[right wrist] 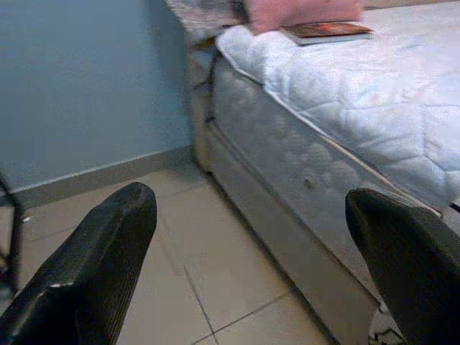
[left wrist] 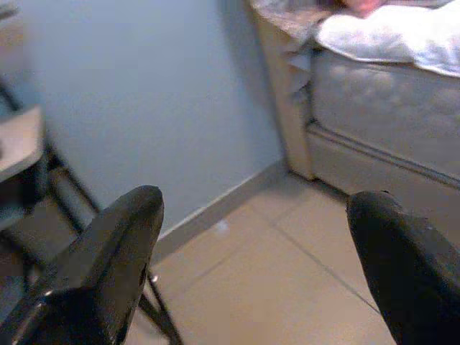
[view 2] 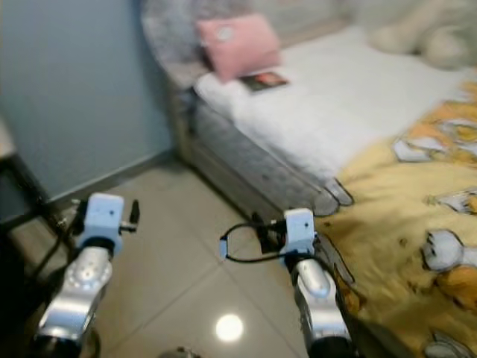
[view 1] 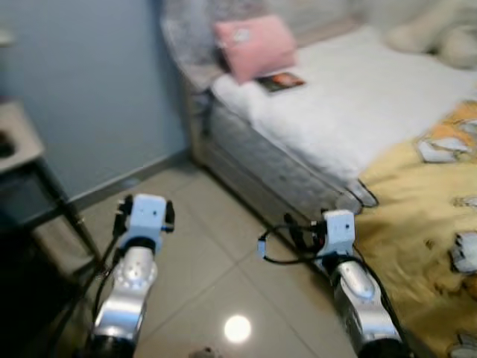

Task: Clean up the room

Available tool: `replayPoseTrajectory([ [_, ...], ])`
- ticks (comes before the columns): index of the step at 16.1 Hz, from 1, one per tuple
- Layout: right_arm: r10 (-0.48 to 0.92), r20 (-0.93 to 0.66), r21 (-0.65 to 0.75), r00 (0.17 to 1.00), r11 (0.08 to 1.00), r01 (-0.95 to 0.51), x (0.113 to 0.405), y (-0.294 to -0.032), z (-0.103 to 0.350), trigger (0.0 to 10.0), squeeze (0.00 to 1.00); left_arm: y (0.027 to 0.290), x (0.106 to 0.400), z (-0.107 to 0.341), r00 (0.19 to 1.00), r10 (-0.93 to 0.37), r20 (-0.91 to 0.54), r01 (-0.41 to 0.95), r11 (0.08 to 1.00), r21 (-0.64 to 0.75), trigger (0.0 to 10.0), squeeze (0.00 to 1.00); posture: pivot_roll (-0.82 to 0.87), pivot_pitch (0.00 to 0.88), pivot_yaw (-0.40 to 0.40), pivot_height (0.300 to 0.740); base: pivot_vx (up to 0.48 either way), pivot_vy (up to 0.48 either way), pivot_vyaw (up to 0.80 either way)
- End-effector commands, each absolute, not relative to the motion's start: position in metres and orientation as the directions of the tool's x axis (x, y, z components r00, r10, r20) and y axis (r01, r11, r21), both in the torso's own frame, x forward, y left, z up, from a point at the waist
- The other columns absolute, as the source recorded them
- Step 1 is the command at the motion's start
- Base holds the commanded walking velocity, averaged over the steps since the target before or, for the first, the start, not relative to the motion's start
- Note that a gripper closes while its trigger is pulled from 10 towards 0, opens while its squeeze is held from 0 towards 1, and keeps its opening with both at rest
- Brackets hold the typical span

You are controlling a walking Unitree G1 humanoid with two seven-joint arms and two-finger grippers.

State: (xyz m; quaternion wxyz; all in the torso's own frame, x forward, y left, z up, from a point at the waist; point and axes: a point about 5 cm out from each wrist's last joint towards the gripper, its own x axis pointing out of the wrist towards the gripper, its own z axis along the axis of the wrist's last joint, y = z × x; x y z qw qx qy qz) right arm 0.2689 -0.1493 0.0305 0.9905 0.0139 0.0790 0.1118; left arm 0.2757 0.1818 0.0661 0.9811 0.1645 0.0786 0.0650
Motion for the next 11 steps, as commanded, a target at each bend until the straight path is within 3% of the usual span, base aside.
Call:
replayPoseTrajectory([
  [1, 0.206, -0.148, 0.041, 0.967, 0.979, -0.202, 0.269, -0.155, 0.032, 10.0, 1.00, 0.173, 0.275, 0.065, 0.981, 0.123, -0.148, -0.070, 0.945, 0.321, 10.0, 0.00, 0.03, 0.000, 0.003, 0.740, 0.000, -0.454, 0.46],
  [4, 0.211, -0.150, 0.051, 0.966, 0.977, -0.205, 0.269, -0.152, 0.031, 10.0, 1.00, 0.176, 0.271, 0.064, 0.982, 0.120, -0.148, -0.069, 0.947, 0.313, 10.0, 0.00, 0.03, 0.000, 0.010, 0.740, 0.000, -0.454, 0.46],
  [6, 0.207, -0.152, 0.050, 0.967, 0.978, -0.201, 0.267, -0.154, 0.030, 10.0, 1.00, 0.189, 0.255, 0.051, 0.986, 0.077, -0.144, -0.015, 0.921, 0.390, 10.0, 0.00, 0.03, 0.000, 0.013, 0.740, 0.000, 0.000, 0.46],
  [7, 0.200, -0.151, 0.051, 0.968, 0.980, -0.194, 0.266, -0.156, 0.030, 10.0, 1.00, 0.191, 0.251, 0.047, 0.984, 0.073, -0.161, -0.010, 0.934, 0.358, 10.0, 0.00, 0.03, 0.000, 0.010, 0.740, 0.000, 0.000, 0.46],
  [9, 0.155, -0.147, 0.019, 0.977, 0.988, -0.154, 0.256, -0.171, 0.030, 10.0, 1.00, 0.194, 0.228, 0.051, 0.987, 0.040, -0.157, -0.025, 0.995, 0.096, 10.0, 0.00, 0.03, 0.000, 0.004, 0.740, 0.000, 0.000, 0.46],
  [11, 0.149, -0.166, -0.029, 0.975, 0.987, -0.156, 0.240, -0.182, 0.030, 10.0, 1.00, 0.188, 0.223, 0.068, 0.993, -0.018, -0.121, 0.030, 0.994, 0.101, 10.0, 0.00, 0.04, 0.000, -0.010, 0.740, 0.000, 0.000, 0.46],
])
